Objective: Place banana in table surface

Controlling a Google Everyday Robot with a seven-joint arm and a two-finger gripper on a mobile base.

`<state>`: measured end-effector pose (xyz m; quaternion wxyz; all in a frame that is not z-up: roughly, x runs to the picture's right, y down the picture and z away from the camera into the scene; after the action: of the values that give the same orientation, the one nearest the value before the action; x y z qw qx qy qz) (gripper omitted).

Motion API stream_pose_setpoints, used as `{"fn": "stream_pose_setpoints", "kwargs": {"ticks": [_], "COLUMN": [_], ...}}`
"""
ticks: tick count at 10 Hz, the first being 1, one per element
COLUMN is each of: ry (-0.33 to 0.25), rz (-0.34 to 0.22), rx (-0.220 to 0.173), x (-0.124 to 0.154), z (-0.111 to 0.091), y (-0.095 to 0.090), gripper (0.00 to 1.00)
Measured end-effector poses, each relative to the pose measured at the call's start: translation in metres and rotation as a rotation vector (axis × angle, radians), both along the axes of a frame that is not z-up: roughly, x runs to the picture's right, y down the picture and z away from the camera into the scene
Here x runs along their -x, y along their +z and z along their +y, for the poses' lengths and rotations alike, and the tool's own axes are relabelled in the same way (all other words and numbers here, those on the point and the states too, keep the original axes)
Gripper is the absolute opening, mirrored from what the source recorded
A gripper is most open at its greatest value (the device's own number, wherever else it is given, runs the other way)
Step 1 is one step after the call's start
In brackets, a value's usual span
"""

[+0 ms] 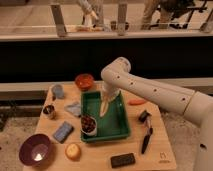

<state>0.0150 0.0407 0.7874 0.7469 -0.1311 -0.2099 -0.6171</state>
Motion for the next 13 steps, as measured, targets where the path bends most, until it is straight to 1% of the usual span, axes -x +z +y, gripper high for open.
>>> {"fn": "stream_pose_setpoints", "kwargs": {"ticks": [2,3,4,6,7,9,11,12,13], "ry": [-0.023,-0.039,-0.064,-0.094,-0.11,-0.143,-0.163,-0.168,-0.169], "rz": [-0.006,-0.006,-0.018,-0.066,-0.106,-0.159,-0.171,-0.172,-0.161], "rx": [0.002,0.013,0.018,0.032,0.043,0.068,0.08,0.081,0.083], "x": [0.001,-0.006,-0.018,-0.035,-0.043,-0.055,-0.066,-0.074,-0.087], "z": [0.001,0.005,0.01,0.021,0.028,0.039,0.045,0.046,0.047], "y": [-0.001,-0.001,-0.003,-0.007,-0.01,-0.014,-0.014,-0.013,-0.012], "gripper": [0.02,0.02,0.02,0.02,0.02,0.02,0.02,0.02,0.02]}}
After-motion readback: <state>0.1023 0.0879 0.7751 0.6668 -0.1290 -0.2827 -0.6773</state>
